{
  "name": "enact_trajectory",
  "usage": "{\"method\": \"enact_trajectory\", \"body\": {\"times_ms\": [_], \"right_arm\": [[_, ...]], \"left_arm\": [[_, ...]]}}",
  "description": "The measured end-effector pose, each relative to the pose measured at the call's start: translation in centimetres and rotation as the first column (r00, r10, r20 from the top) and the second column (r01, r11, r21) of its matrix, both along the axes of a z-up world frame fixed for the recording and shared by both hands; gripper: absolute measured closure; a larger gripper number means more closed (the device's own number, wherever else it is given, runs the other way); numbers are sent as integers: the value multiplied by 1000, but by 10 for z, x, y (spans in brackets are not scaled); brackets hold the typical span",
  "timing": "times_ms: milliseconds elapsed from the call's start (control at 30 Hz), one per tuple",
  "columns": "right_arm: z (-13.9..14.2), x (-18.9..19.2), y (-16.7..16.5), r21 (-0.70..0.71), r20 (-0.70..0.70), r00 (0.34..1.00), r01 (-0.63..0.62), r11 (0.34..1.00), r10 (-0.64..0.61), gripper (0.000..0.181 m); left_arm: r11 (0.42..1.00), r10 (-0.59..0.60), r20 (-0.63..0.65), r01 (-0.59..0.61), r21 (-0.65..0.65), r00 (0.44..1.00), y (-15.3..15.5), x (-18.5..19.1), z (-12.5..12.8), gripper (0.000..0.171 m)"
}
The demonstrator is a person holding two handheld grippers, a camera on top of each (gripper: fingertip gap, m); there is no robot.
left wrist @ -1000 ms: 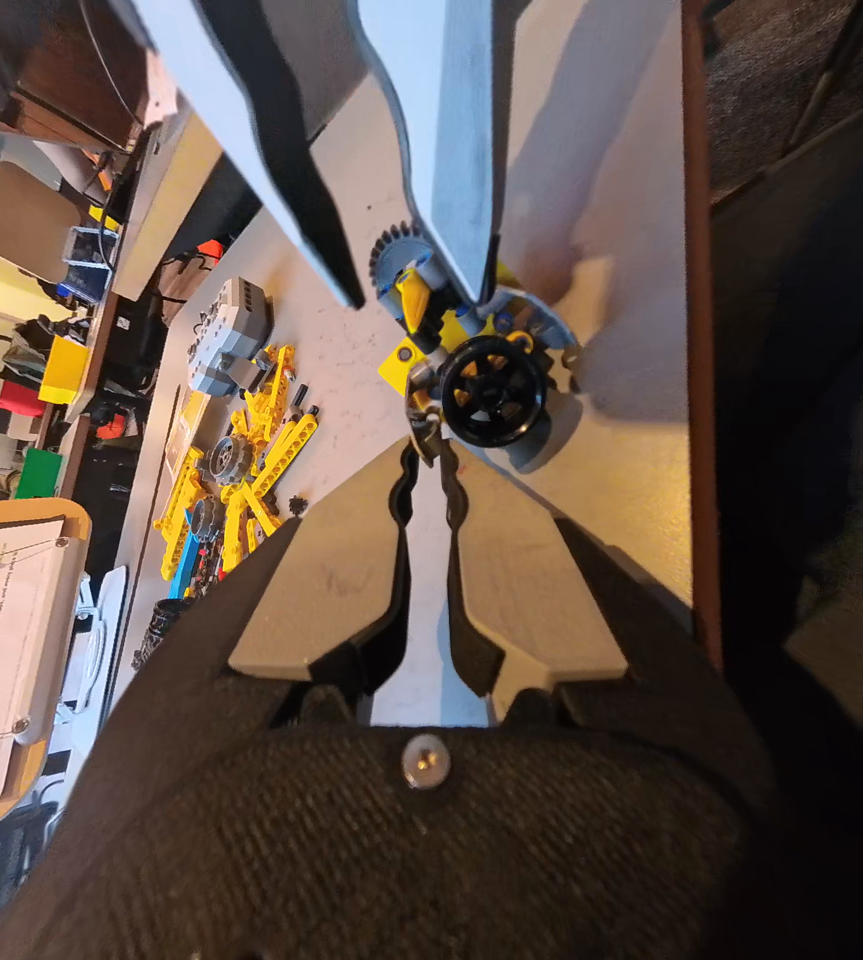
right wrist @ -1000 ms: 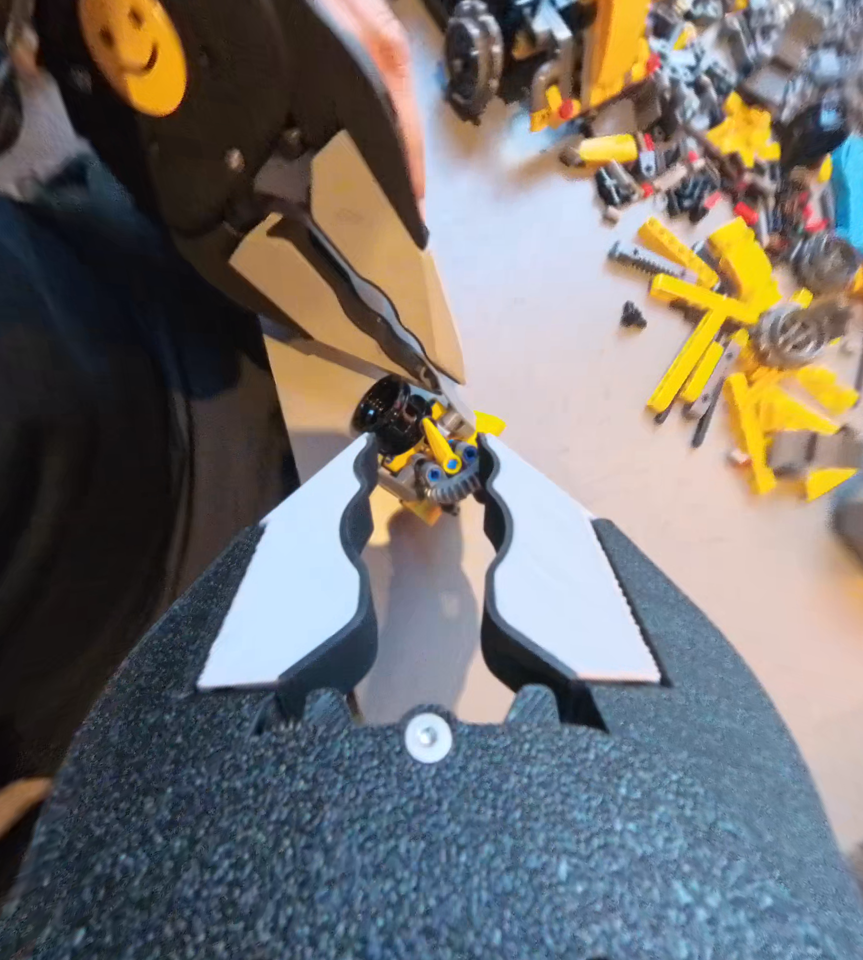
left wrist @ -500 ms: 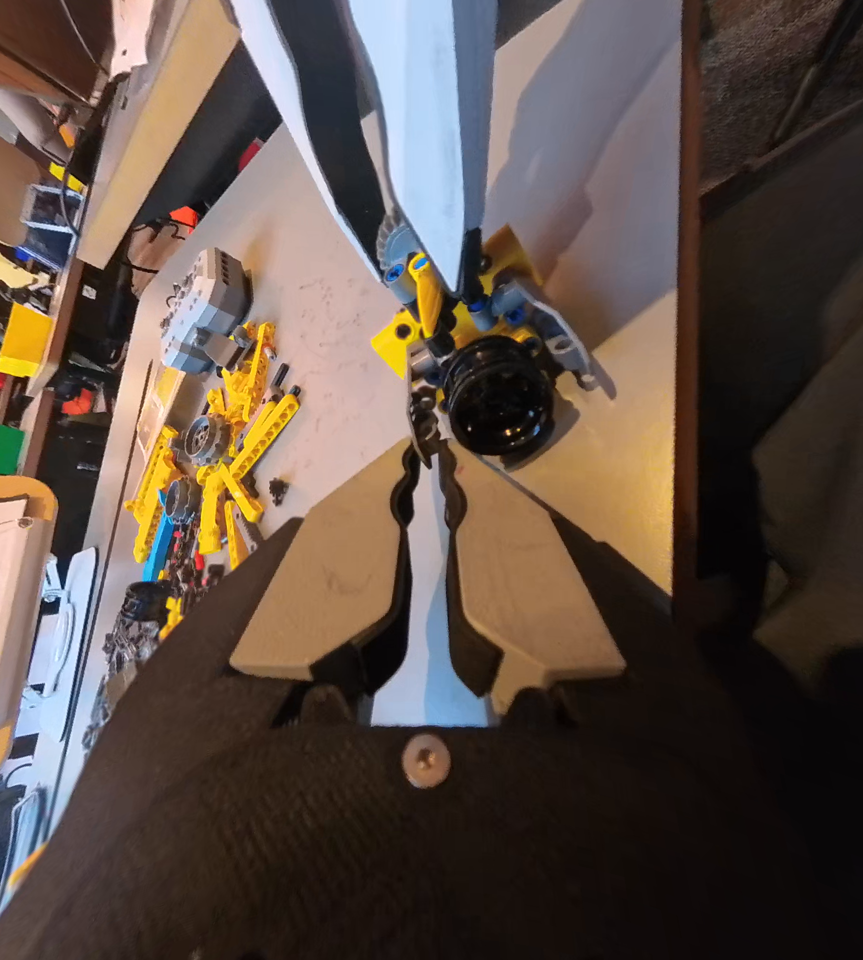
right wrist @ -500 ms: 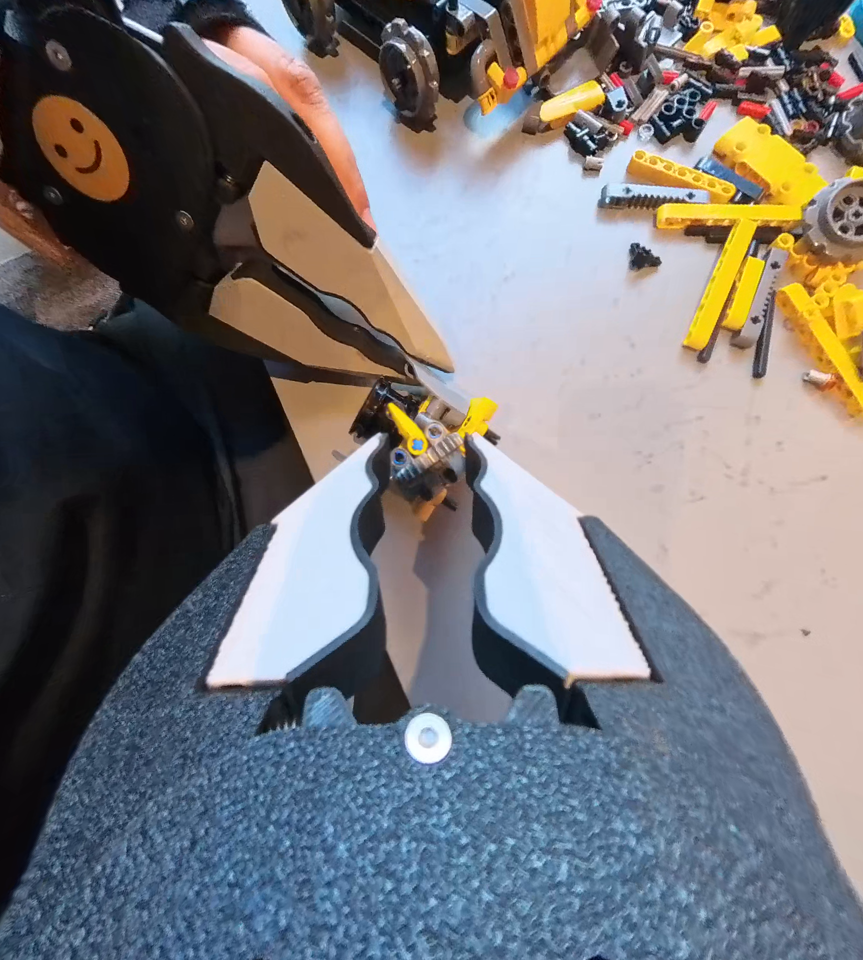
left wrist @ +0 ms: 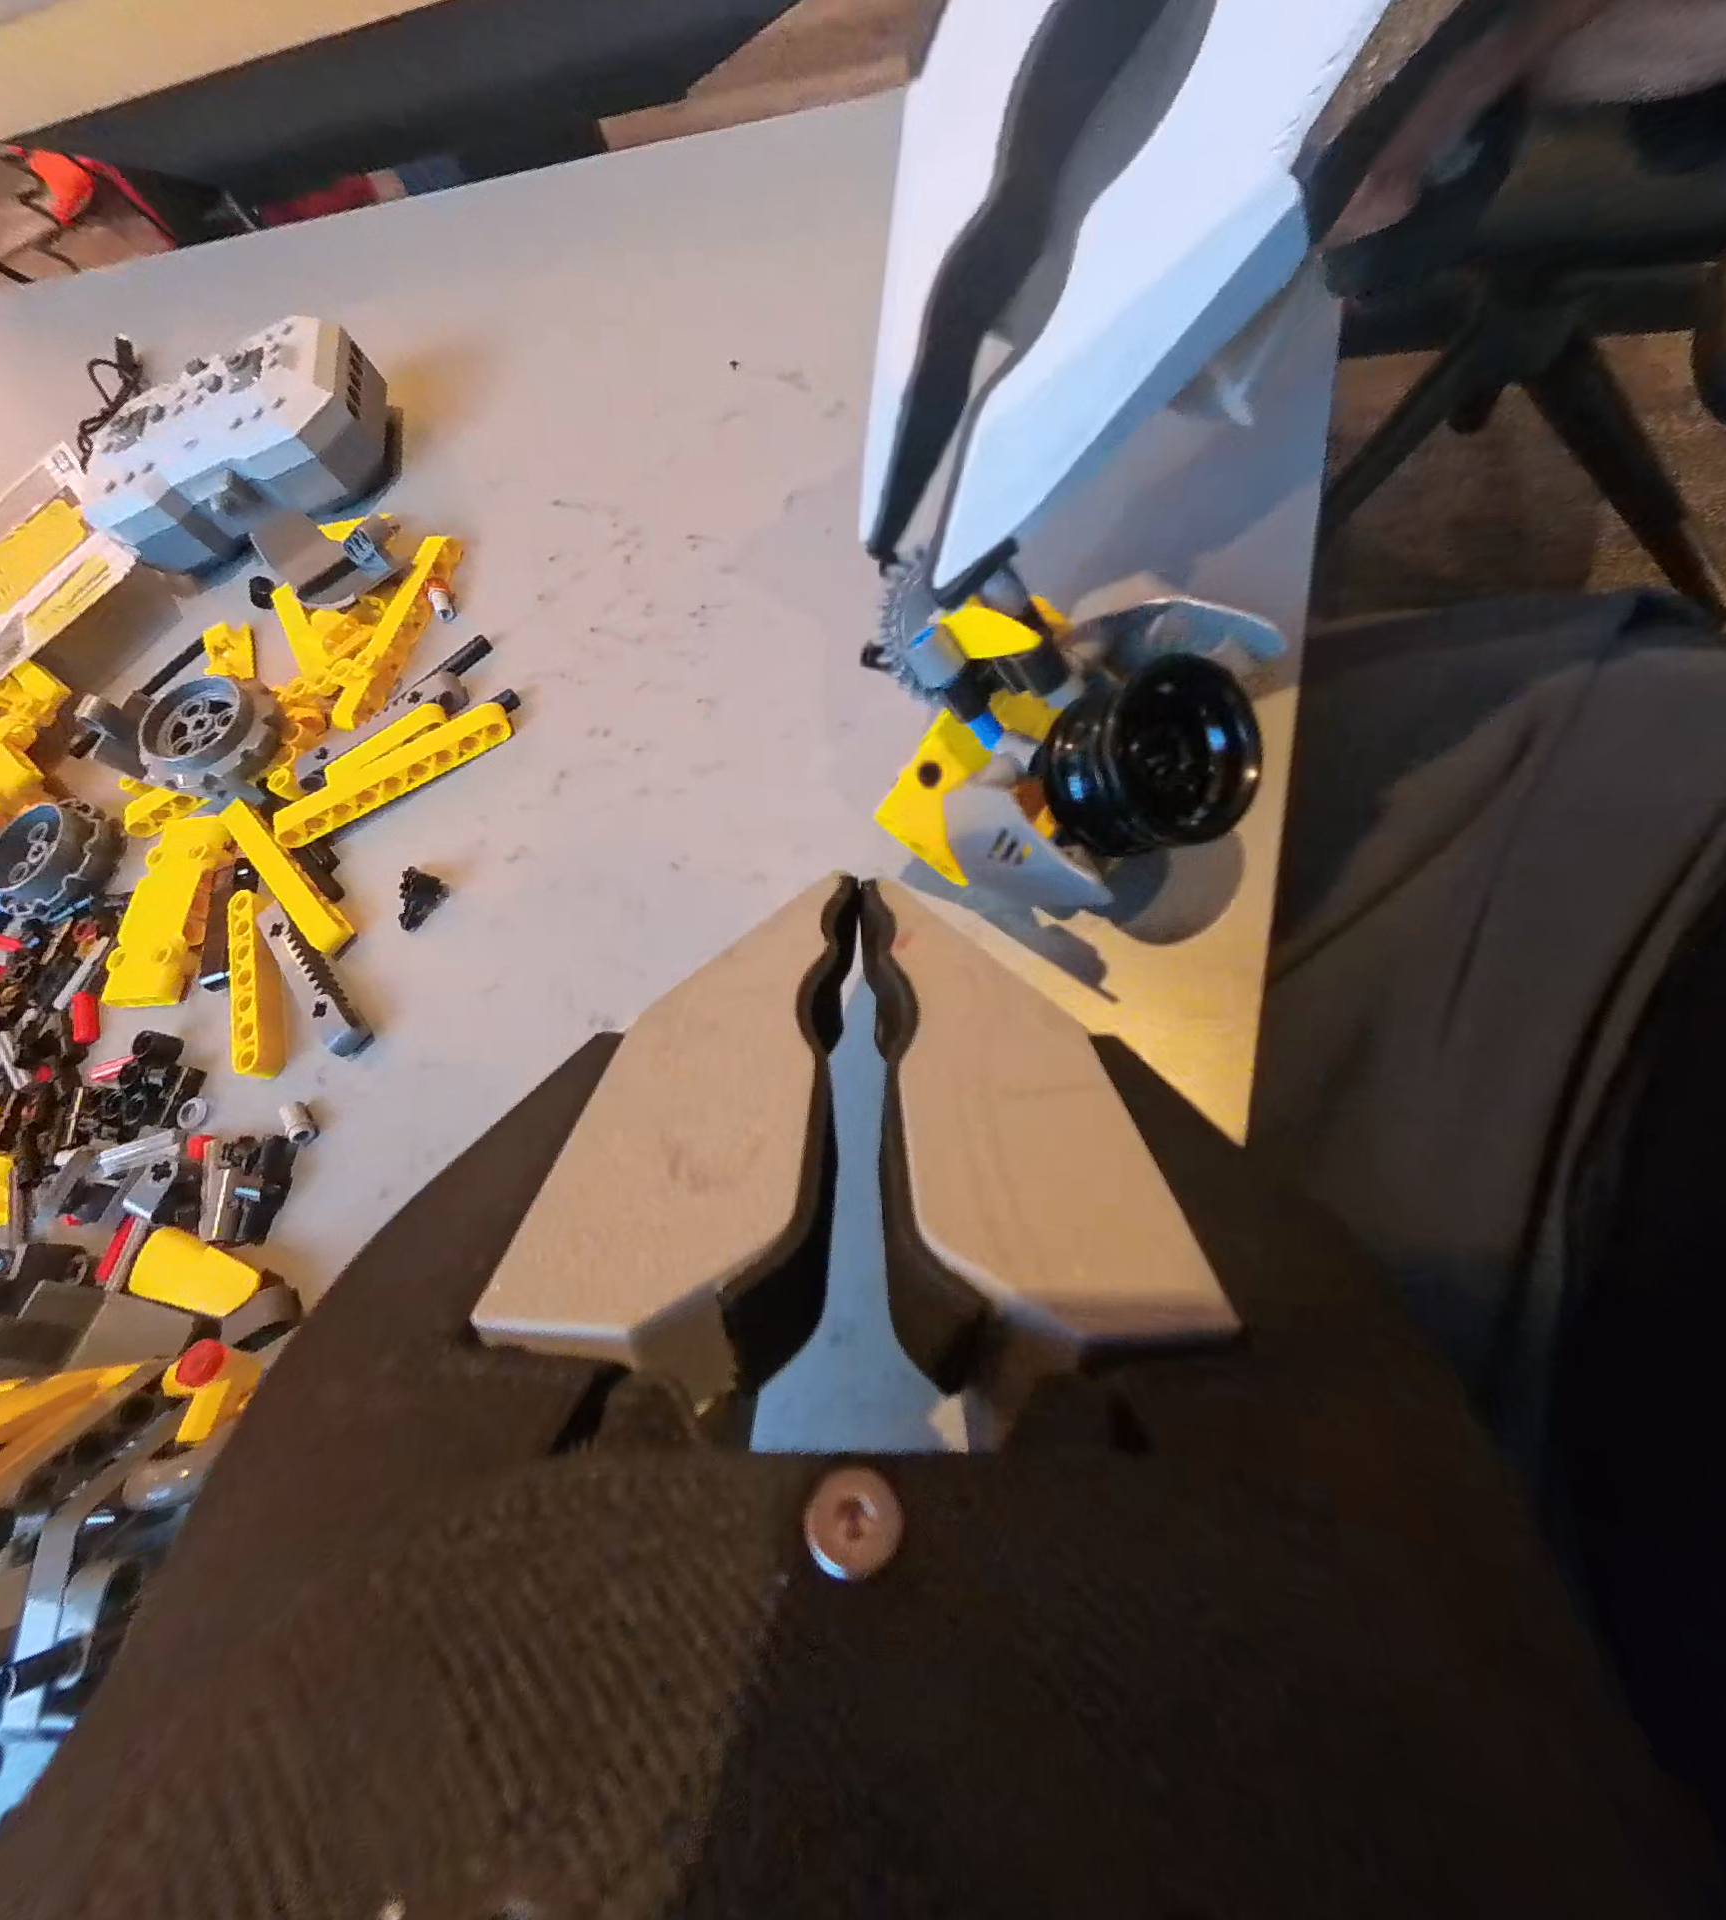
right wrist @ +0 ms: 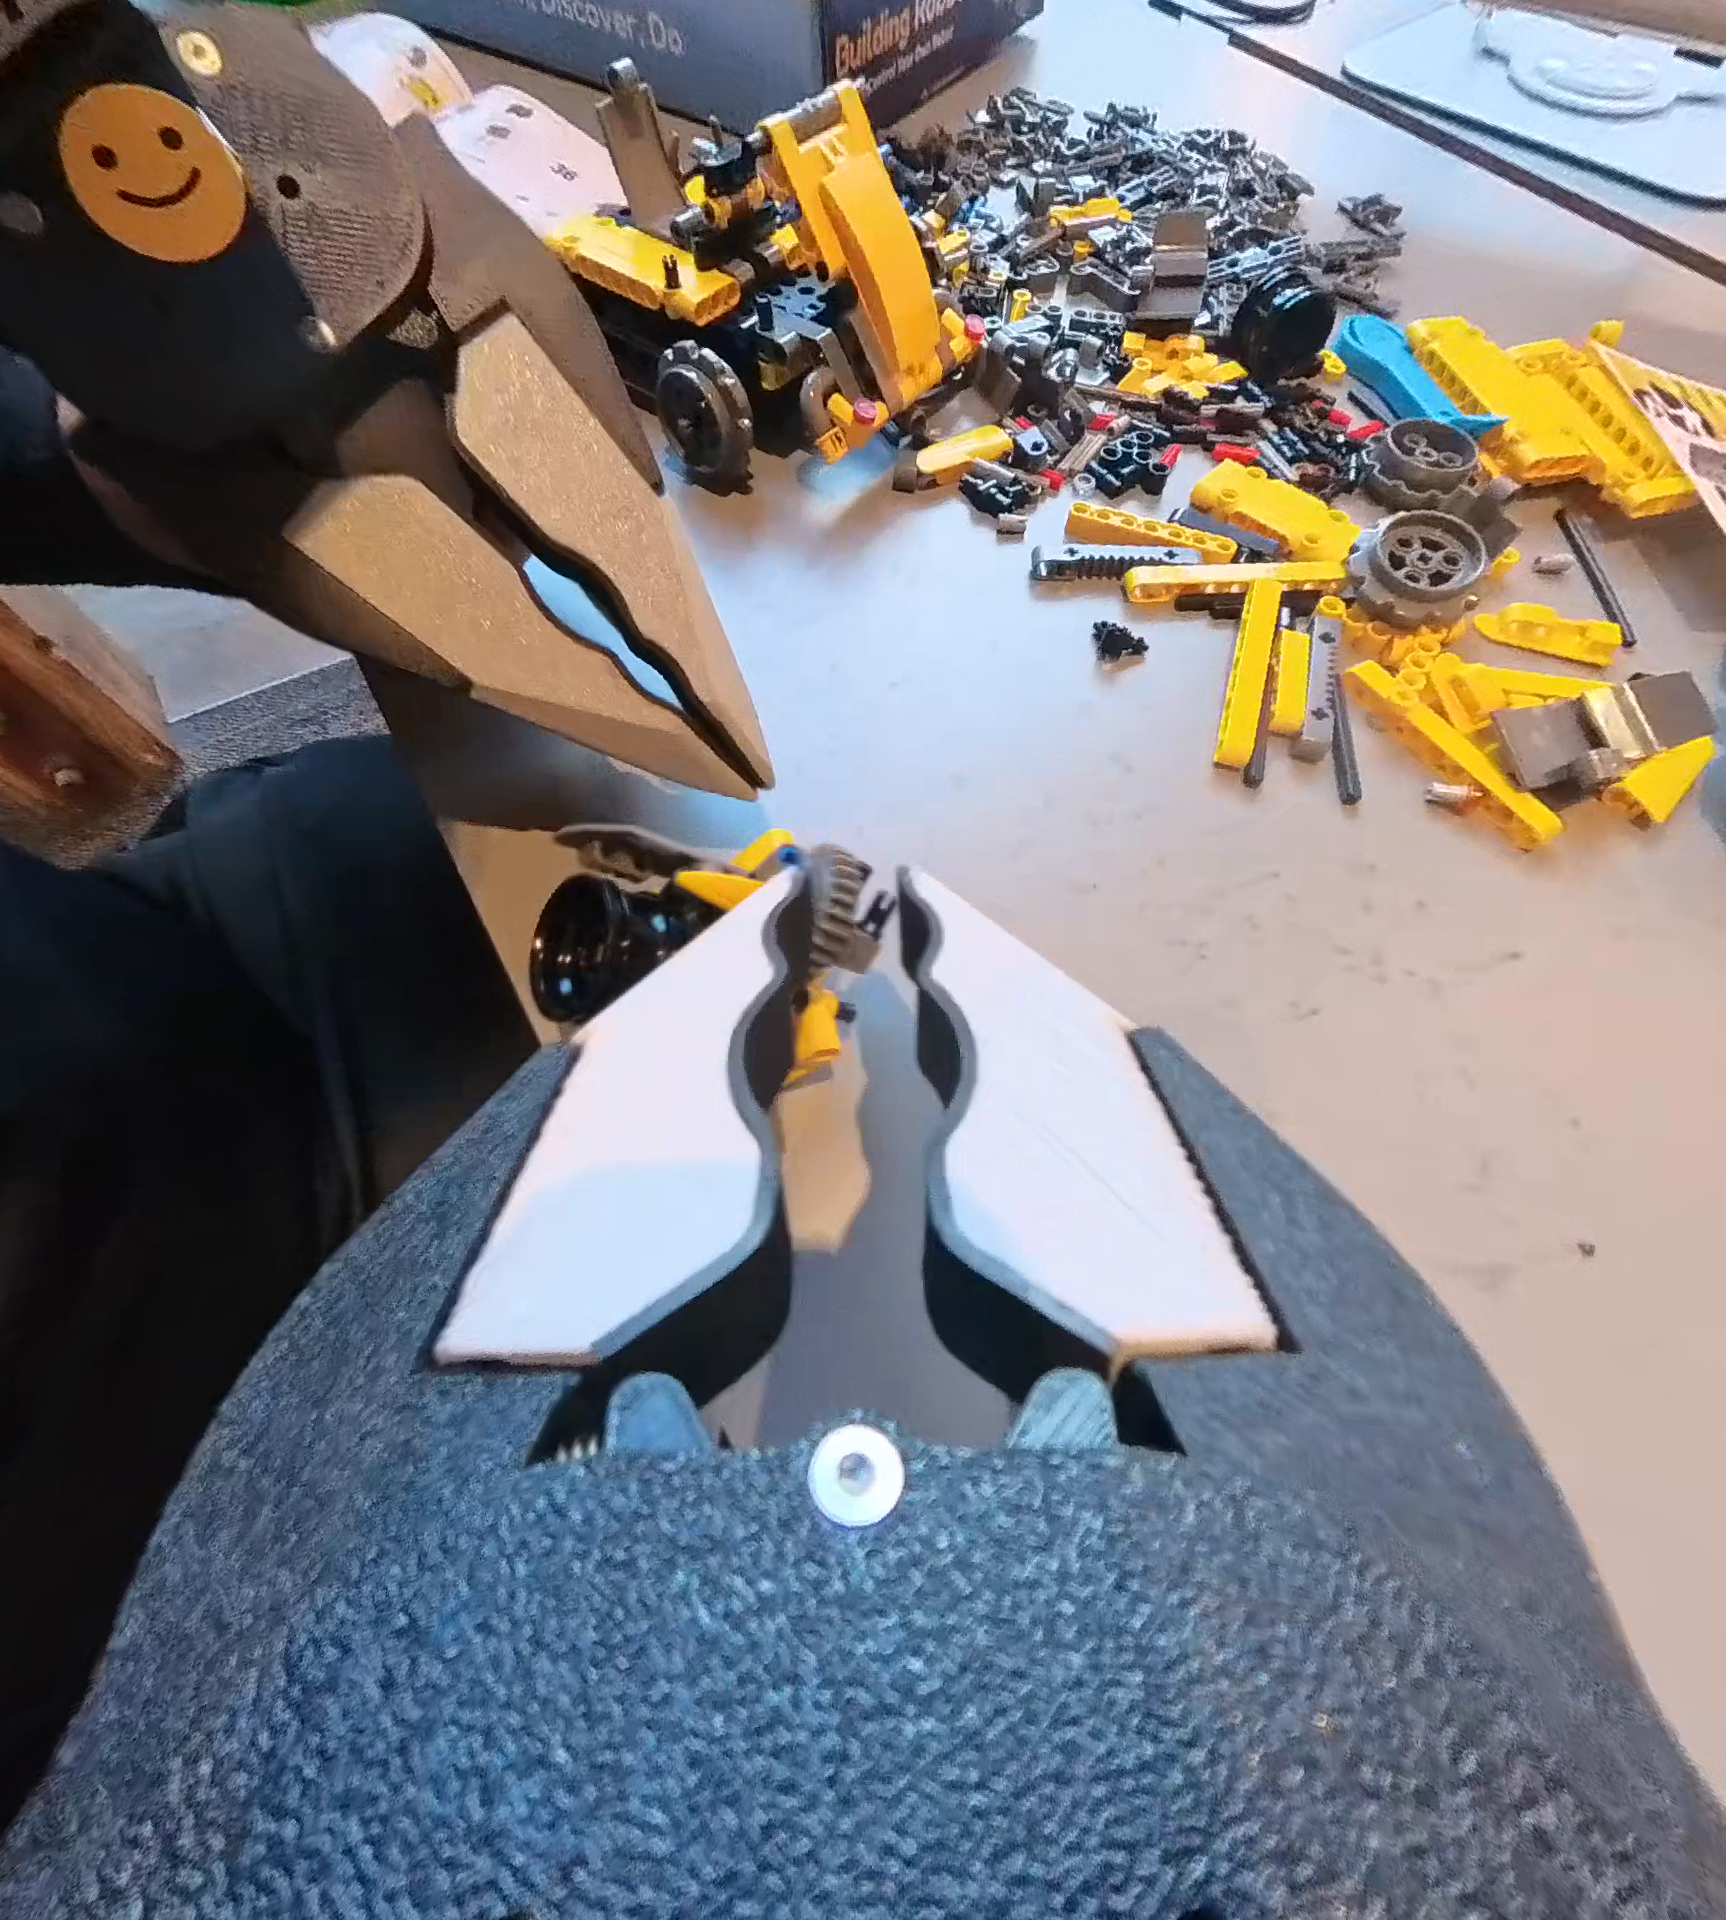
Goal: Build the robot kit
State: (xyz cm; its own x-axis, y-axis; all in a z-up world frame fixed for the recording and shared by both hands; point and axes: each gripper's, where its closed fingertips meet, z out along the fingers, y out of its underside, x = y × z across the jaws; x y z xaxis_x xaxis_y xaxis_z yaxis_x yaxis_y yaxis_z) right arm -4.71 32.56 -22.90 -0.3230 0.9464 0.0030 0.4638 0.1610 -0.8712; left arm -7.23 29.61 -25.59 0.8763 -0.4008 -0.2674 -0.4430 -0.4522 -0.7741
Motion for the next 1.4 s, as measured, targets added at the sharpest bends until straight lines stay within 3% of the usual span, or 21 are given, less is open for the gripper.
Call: {"method": "enact_trajectory", "body": {"times_ms": [100,200,300,367,433,467,533,733,767,833,1033,1167,1233,1400], "right_arm": [[6,1,-3,-69,5,999,-31,997,32,156],[11,4,-3,-117,4,999,-51,992,52,142],[6,10,-16,-155,36,993,-103,982,110,142],[-2,11,-22,-143,39,991,-124,982,131,144],[-2,11,-27,-147,18,989,-141,979,146,157],[-2,11,-28,-140,17,988,-147,979,151,157],[-2,9,-30,-137,15,985,-166,977,170,157],[0,9,-36,-120,5,965,-261,958,264,158],[1,8,-36,-94,-10,963,-271,958,271,158],[4,7,-34,-33,-55,960,-276,960,274,158],[12,6,-32,22,-144,942,-304,953,304,158],[9,-2,-32,44,-134,936,-322,946,325,159],[7,-3,-32,42,-122,933,-337,941,340,158],[4,-12,-11,52,-71,973,-216,975,219,159]], "left_arm": [[1000,-4,13,4,-25,1000,0,1,-3,171],[997,32,150,-21,-75,988,1,-5,-1,171],[993,69,262,-42,-111,963,1,-13,0,171],[993,67,256,-40,-113,964,1,-12,-1,171],[995,35,223,-14,-95,974,-1,-6,0,171],[997,12,222,6,-79,975,-1,-2,2,168],[991,-94,265,115,-67,960,-7,13,6,145],[944,-228,383,299,-137,895,-16,21,4,141],[930,-250,403,335,-154,880,-18,25,2,134],[887,-314,442,426,-180,840,-27,33,1,95],[889,-306,475,426,-168,825,-23,34,5,95],[889,-280,354,380,-255,892,-15,38,-16,99],[907,-244,322,333,-258,915,-6,35,-18,115],[936,-105,391,223,-271,914,4,24,-15,117]]}}
